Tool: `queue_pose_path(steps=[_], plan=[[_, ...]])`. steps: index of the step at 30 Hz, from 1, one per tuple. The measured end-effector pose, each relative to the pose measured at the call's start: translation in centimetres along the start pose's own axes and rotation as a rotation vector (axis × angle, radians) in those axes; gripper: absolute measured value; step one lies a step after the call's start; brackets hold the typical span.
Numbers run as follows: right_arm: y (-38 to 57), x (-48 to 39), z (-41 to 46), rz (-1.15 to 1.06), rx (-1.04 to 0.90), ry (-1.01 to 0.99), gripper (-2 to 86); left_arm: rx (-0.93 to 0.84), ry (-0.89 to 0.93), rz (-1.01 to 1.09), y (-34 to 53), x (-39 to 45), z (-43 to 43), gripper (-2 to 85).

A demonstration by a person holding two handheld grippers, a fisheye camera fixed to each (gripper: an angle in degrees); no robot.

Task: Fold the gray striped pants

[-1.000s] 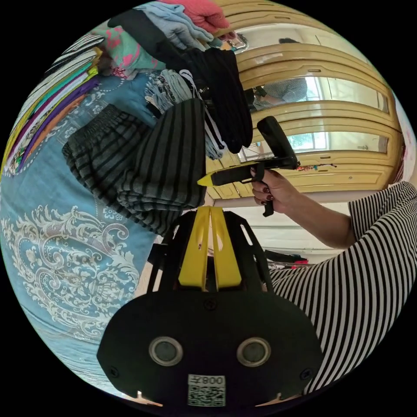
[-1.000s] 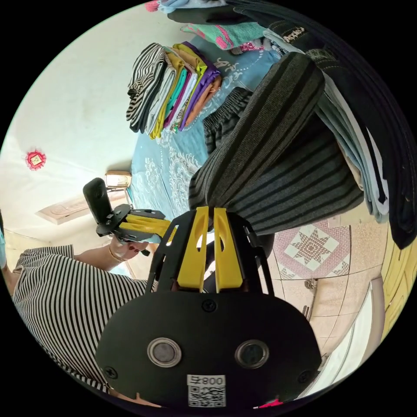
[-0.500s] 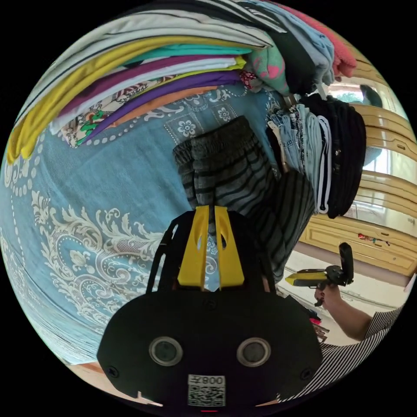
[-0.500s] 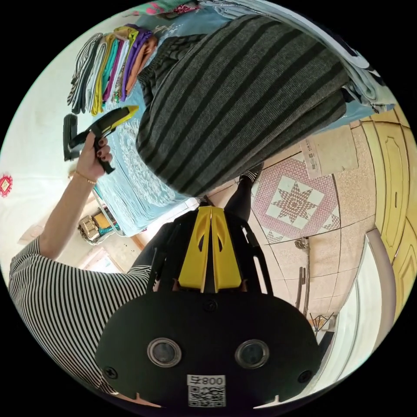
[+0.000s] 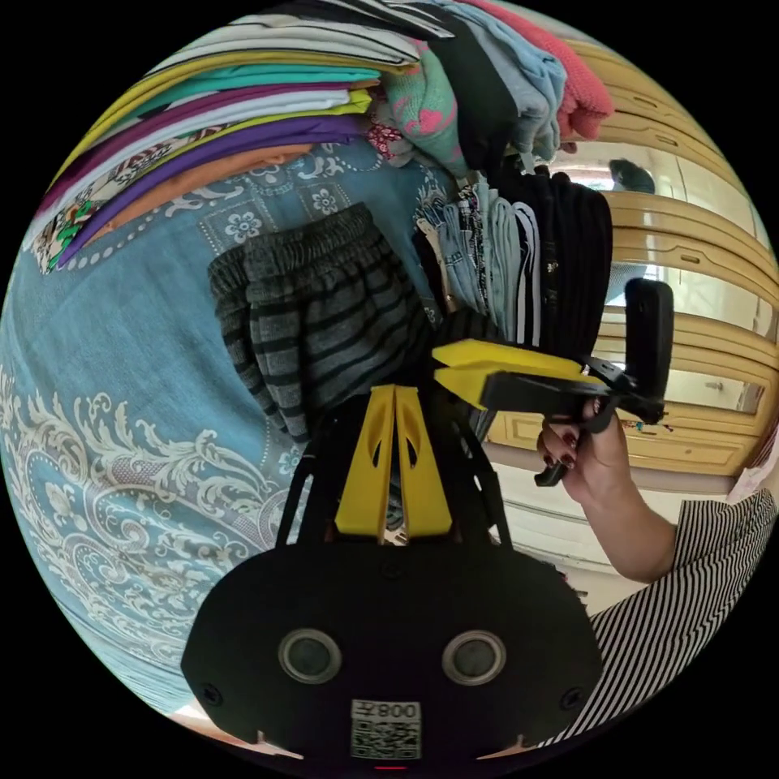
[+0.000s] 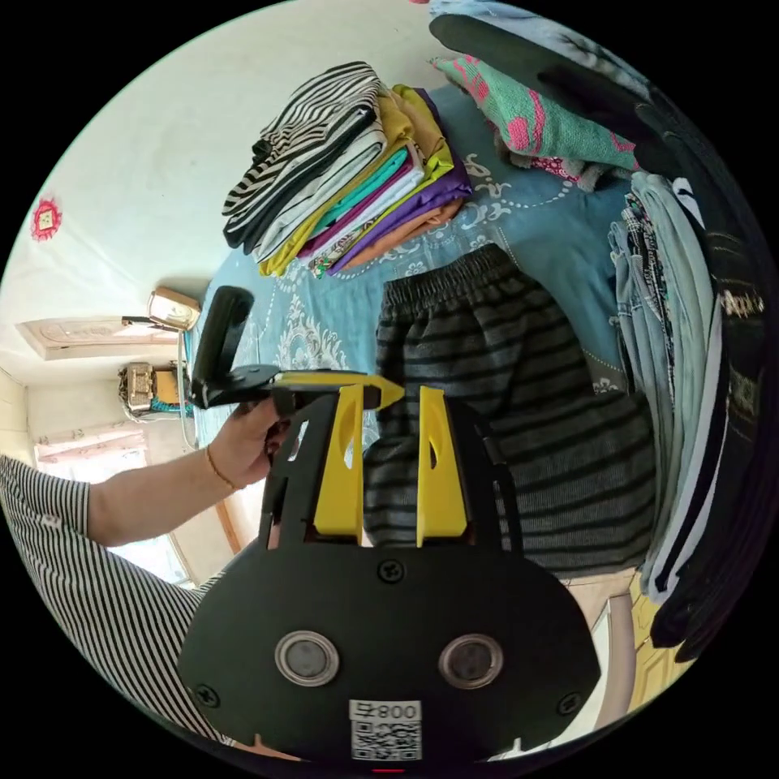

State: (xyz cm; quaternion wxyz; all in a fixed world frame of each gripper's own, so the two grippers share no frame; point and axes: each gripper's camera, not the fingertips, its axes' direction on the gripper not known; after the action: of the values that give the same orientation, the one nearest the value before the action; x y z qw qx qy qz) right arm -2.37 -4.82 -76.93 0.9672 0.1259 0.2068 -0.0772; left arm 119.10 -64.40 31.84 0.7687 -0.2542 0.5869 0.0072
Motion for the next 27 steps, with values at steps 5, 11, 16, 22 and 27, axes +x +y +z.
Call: queue_pose_path(steps=[5, 11, 16, 22, 27], plan=[[-2.9, -2.2, 3.2, -0.013, -0.053, -0.005, 10.8, 0.097, -0.259, -0.139, 1.9, -4.1, -1.7, 0.2], [-4.9, -4.6, 4.2, -0.025, -0.04, -0.012, 11.6, 0.034, -0.186, -0.169, 0.1, -10.8, 0.1, 0.7], [-6.1, -6.3, 5.0, -0.013, -0.051, 0.004, 12.1, 0.061, -0.062, -0.112, 0.2, -12.7, -0.8, 0.7], [-7.5, -8.0, 5.8, 0.043, -0.098, 0.122, 8.9, 0.04, -0.068, 0.005, 0.6, -14.4, -2.6, 0.9], [-7.0, -8.8, 4.4, 0.042, -0.091, 0.143, 3.7, 0.143, -0.173, -0.125, 1.8, -22.5, -8.6, 1.8]])
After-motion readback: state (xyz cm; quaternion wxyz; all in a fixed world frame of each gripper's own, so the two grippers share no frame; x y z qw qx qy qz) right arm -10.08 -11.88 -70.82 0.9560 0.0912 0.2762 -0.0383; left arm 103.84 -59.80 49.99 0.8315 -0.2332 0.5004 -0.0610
